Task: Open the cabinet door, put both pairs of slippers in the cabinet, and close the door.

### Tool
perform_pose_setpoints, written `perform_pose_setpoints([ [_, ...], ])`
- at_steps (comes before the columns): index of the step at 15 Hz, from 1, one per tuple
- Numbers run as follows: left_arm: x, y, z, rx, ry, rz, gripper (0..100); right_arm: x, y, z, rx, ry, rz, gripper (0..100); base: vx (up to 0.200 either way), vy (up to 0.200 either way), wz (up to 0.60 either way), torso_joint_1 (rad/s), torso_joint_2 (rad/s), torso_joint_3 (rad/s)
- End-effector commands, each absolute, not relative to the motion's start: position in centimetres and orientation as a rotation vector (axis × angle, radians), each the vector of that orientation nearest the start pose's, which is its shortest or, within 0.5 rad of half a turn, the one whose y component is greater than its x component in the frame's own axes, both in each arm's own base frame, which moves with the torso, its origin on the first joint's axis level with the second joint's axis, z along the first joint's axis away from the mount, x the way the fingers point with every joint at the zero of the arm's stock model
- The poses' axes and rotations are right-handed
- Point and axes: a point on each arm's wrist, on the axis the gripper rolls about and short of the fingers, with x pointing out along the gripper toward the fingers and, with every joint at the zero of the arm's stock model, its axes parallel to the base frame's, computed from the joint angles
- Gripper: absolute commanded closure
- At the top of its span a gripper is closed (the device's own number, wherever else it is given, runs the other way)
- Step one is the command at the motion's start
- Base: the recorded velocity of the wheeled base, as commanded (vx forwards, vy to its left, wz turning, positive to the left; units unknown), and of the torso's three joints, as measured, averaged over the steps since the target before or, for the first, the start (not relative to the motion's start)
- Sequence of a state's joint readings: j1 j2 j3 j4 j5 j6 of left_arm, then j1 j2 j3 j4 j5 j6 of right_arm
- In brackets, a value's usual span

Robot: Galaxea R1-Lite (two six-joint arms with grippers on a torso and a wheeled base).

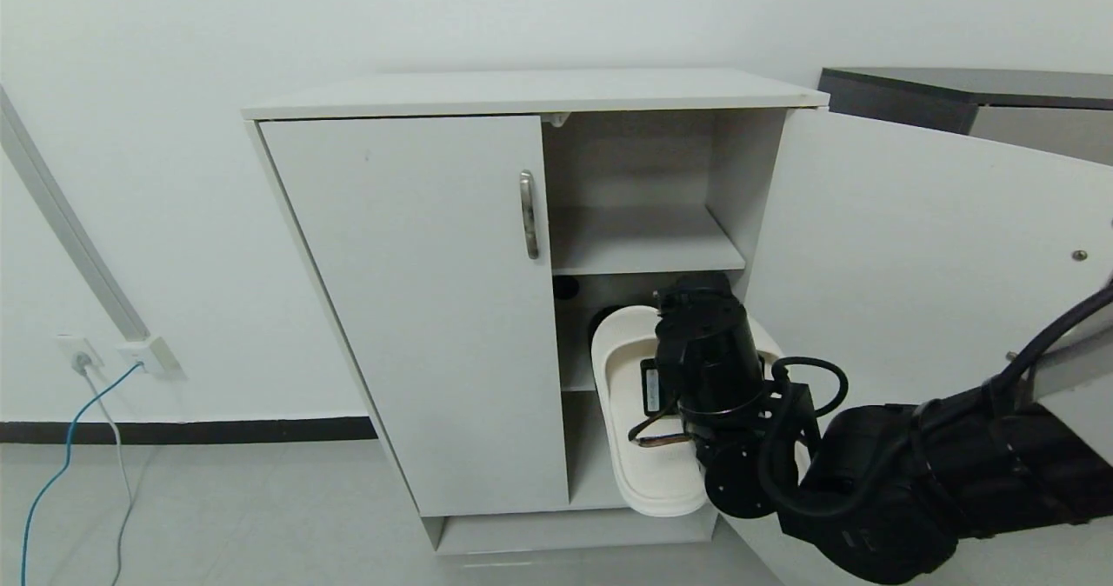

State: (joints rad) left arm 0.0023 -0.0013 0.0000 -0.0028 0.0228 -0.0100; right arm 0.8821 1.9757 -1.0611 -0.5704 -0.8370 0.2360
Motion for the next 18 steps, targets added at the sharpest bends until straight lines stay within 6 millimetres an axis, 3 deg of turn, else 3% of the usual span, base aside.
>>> perform_pose_setpoints([
  [1, -2.3, 0.0, 7.6, -0.011, -0.003, 0.026, 100, 25.5, 28.0, 17.1, -0.006, 0.179, 0.009, 100, 0.0, 0.0, 0.0, 0.0, 0.0, 0.0],
  [6, -2.3, 0.0, 7.6, -0.012, -0.003, 0.028, 100, 26.8, 28.2, 19.3, -0.022, 0.13, 0.006, 100, 0.0, 0.0, 0.0, 0.0, 0.0, 0.0],
  [10, -2.3, 0.0, 7.6, -0.011, -0.003, 0.028, 100, 27.3, 28.3, 19.9, -0.033, 0.147, 0.004, 100, 0.0, 0.0, 0.0, 0.0, 0.0, 0.0],
  [18, -2.3, 0.0, 7.6, -0.012, -0.003, 0.028, 100, 27.4, 28.4, 19.5, -0.036, 0.156, 0.006, 100, 0.2, 0.0, 0.0, 0.001, 0.0, 0.002],
])
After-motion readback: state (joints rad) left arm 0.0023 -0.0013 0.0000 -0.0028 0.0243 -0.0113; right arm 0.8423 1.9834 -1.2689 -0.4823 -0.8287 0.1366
